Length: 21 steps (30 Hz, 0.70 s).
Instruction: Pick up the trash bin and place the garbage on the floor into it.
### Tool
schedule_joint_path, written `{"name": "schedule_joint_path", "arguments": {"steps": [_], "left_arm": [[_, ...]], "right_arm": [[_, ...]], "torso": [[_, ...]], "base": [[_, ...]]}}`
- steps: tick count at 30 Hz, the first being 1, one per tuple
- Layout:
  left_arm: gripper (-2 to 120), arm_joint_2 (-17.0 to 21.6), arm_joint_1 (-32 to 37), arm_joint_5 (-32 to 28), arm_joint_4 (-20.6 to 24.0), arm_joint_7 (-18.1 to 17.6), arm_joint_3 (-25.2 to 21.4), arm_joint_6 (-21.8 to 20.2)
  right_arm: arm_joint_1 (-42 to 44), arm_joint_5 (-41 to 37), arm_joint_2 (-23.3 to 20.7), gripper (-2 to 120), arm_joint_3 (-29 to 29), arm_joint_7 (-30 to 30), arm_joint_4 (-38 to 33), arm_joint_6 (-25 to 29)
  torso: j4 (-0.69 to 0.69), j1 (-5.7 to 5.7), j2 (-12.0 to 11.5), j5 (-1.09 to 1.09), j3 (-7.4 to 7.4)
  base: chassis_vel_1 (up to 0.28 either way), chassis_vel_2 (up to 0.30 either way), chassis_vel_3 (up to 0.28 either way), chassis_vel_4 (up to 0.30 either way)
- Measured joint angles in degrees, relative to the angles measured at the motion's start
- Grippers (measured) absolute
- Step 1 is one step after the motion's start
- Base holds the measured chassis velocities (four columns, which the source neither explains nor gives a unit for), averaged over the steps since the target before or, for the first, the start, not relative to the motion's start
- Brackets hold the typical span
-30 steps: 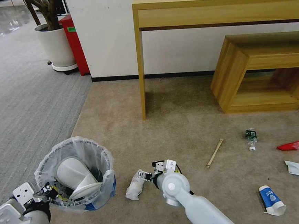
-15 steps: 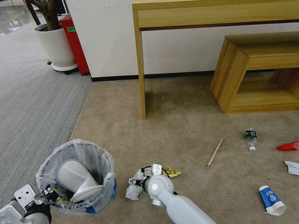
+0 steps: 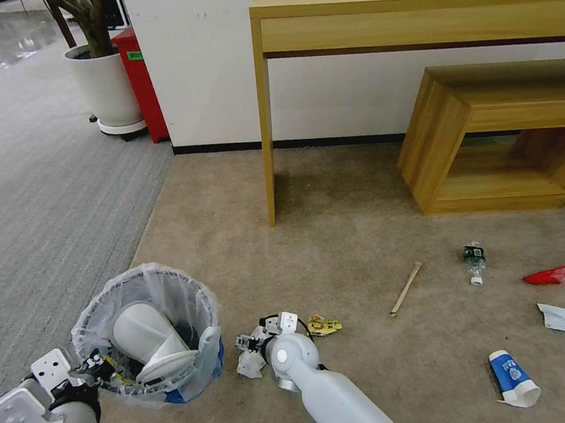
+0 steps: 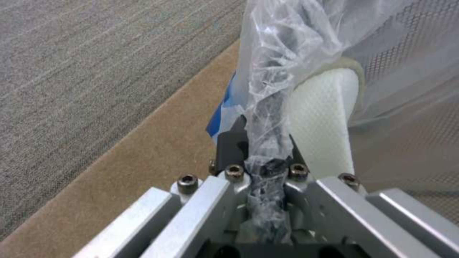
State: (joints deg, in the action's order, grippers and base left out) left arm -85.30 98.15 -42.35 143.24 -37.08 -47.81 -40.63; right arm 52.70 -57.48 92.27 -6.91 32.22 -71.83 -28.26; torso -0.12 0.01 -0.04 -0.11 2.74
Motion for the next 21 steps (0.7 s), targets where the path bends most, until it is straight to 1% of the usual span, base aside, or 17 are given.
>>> {"name": "schedule_joint_path", "arguments": {"steps": [5,8,10,12,13,14,16,17,18,19,21], "left_arm": [[1,0.0,0.0,0.0,0.0,0.0,0.0,0.0],[1,0.1,0.0,-0.1,0.0,0.0,-0.1,0.0],[1,0.1,0.0,-0.2,0.0,0.0,-0.2,0.0],[1,0.1,-0.2,-0.2,0.0,0.0,-0.2,0.0],[1,0.1,-0.2,-0.2,0.0,0.0,-0.2,0.0],[1,0.1,-0.2,-0.2,0.0,0.1,-0.2,0.0],[1,0.2,-0.3,-0.2,0.0,0.1,-0.2,0.0],[1,0.2,-0.3,-0.2,0.0,0.1,-0.2,0.0],[1,0.2,-0.3,-0.2,0.0,0.1,-0.2,0.0],[1,0.2,-0.3,-0.2,0.0,0.1,-0.2,0.0],[1,0.2,-0.3,-0.2,0.0,0.1,-0.2,0.0]], "right_arm": [[-0.4,1.0,0.0,99,-0.3,-1.1,2.6,0.8],[-1.0,1.8,-0.1,88,-0.3,-2.1,5.1,1.2],[-1.1,1.9,-0.1,87,-0.3,-2.2,5.5,1.3],[-1.7,3.0,-0.1,76,-0.2,-3.2,7.5,1.8],[-1.7,3.0,-0.1,76,-0.2,-3.2,7.5,1.8],[-1.9,3.4,0.0,72,-0.1,-3.6,8.1,2.1],[-2.2,4.0,0.0,62,0.2,-4.5,9.2,2.6],[-2.2,4.0,0.0,62,0.2,-4.5,9.2,2.6],[-2.3,4.3,0.0,59,0.3,-4.8,9.4,2.7],[-2.3,4.7,0.0,52,0.3,-5.3,9.6,2.8],[-2.2,5.0,0.0,50,0.4,-5.6,9.8,2.9]], "torso": [[0.0,0.0,0.0,0.0,0.0],[0.0,0.0,0.0,0.0,0.0],[0.0,0.0,0.0,0.0,0.0],[0.0,0.0,0.0,0.0,0.0],[0.0,0.0,0.0,0.0,0.0],[0.0,0.0,0.0,0.0,-0.01],[0.0,-0.01,0.0,0.01,-0.03],[0.0,-0.01,0.0,0.01,-0.03],[-0.01,-0.01,0.0,-0.01,-0.03],[-0.03,-0.01,0.0,-0.03,-0.04],[-0.04,-0.01,0.0,-0.04,-0.04]], "base": [[0.0,0.0,0.0,0.0],[0.0,0.0,0.0,0.0],[0.0,0.0,0.0,0.0],[0.0,0.0,0.0,0.0],[0.0,0.0,0.0,0.0],[0.0,0.0,0.0,0.0],[0.0,0.0,0.0,0.0],[0.0,0.0,0.0,0.0],[0.0,0.0,0.0,0.0],[0.0,0.0,0.0,0.0],[0.0,0.0,0.0,0.0]]}}
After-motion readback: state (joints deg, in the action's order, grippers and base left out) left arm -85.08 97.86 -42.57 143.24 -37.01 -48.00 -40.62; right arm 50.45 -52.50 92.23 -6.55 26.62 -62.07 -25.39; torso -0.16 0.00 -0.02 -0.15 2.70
